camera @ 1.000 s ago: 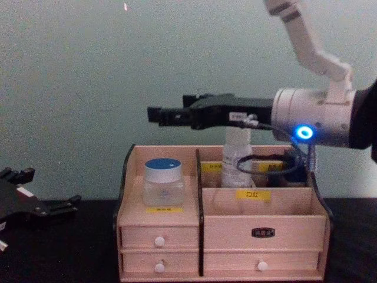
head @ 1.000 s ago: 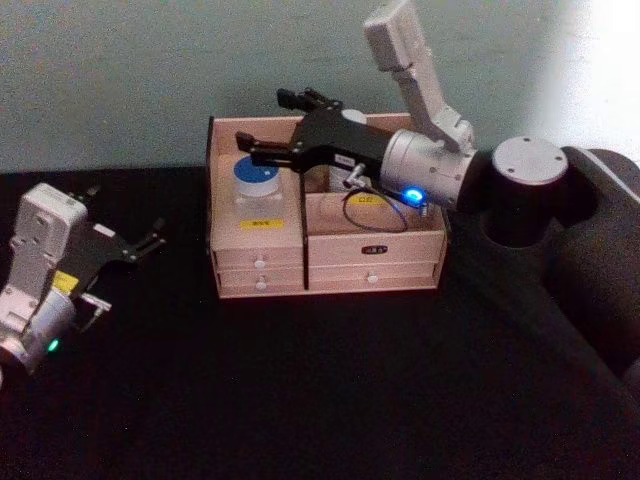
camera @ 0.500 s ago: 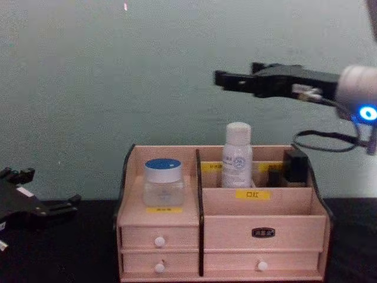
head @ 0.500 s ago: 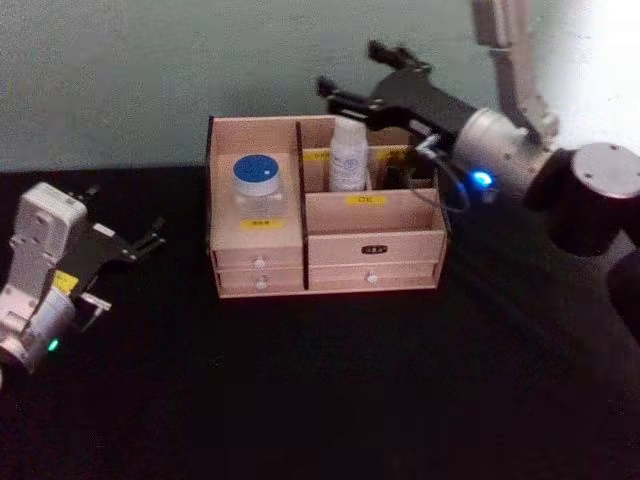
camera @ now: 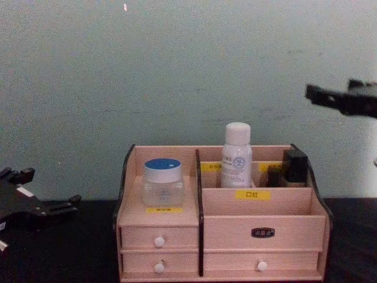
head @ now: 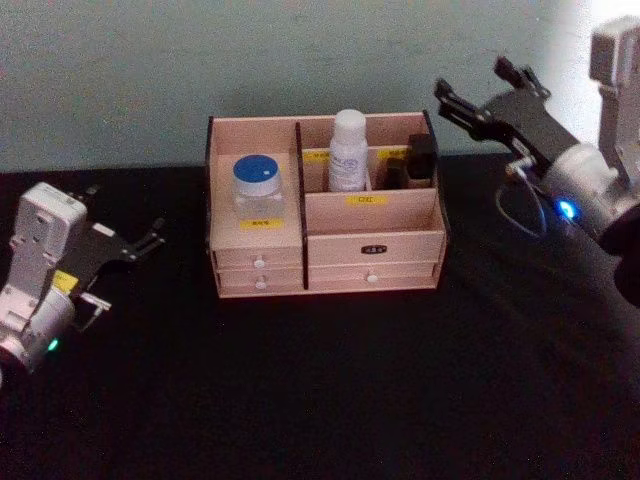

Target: Pick up the facial cleanser and watermelon frost from the table and place them into the tiered storage box.

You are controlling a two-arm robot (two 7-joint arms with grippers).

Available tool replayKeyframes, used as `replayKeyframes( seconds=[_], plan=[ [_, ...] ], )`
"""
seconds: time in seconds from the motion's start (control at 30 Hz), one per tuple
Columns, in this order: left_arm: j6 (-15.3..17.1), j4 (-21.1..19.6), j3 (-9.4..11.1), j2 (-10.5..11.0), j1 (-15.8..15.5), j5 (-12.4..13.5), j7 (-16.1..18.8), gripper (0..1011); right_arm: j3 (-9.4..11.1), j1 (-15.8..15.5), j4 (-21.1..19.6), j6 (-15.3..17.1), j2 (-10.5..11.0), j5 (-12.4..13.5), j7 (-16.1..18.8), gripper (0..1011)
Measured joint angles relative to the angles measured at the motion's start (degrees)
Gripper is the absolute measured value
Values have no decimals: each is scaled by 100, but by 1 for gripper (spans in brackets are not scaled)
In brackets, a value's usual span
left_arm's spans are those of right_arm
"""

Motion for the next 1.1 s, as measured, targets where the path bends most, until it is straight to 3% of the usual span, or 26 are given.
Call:
replayKeyframes(
  seconds=[0.57,1.1],
  plan=[
    [0,0,0,0,0,0,0,1001,434,-820,-60,-64,-45,-175,-205,1002],
    [0,0,0,0,0,0,0,1001,598,-1072,-10,302,-92,-260,-77,1002]
  ],
)
